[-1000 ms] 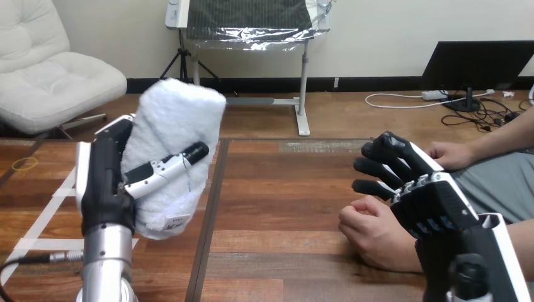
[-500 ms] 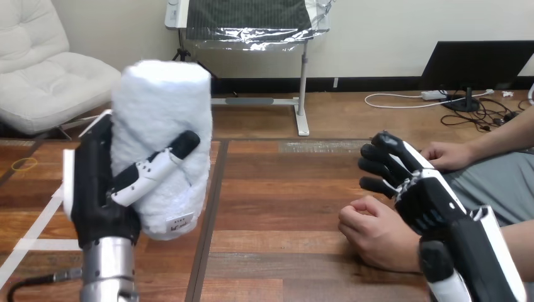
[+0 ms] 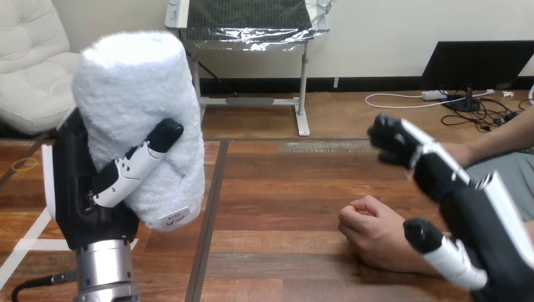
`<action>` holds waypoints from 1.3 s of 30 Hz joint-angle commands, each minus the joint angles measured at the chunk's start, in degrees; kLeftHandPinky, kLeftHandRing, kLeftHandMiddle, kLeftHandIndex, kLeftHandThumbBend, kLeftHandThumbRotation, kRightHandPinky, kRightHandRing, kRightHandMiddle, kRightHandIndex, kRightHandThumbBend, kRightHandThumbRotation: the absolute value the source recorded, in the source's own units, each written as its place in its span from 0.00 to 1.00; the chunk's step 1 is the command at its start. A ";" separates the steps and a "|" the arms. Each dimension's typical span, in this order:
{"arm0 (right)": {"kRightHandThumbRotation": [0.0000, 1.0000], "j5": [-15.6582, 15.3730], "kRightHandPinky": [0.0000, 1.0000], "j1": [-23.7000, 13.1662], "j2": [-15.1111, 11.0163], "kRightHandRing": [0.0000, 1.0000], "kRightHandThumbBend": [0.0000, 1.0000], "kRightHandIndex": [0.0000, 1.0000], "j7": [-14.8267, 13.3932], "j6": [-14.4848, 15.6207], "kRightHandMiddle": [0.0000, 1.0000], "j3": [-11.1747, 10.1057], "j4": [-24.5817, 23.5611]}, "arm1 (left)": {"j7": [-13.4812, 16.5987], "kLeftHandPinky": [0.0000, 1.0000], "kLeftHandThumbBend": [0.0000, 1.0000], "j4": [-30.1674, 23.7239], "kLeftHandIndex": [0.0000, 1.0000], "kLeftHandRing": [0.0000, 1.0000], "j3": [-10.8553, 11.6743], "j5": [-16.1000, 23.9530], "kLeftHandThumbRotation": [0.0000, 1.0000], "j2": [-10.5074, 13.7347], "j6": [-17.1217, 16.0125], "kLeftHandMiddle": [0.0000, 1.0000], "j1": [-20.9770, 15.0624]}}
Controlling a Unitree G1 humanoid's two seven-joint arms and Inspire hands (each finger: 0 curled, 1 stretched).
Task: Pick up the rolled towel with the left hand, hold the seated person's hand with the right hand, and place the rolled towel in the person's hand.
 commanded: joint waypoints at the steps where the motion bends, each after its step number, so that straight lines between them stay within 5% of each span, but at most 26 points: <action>1: 0.90 -1.00 0.85 -5.34 -1.91 0.88 0.86 0.90 -0.23 0.25 0.89 -2.23 0.14 | -2.24 0.16 0.41 -1.76 0.37 0.23 -0.80 -0.58 0.00 -0.82 -2.02 0.32 -2.25; 24: 0.87 -3.67 0.89 -9.87 -11.01 0.89 0.92 0.90 1.77 3.14 0.90 -9.59 2.96 | -5.05 0.16 0.46 -0.95 0.38 0.24 -1.55 -0.99 0.00 -2.27 -0.22 0.32 -0.23; 39: 0.77 -3.69 0.90 -10.64 -16.96 0.91 0.98 0.91 5.00 9.07 0.92 -12.00 4.45 | -5.28 0.16 0.46 -1.05 0.37 0.23 -1.62 -0.77 0.00 -1.92 0.41 0.31 0.02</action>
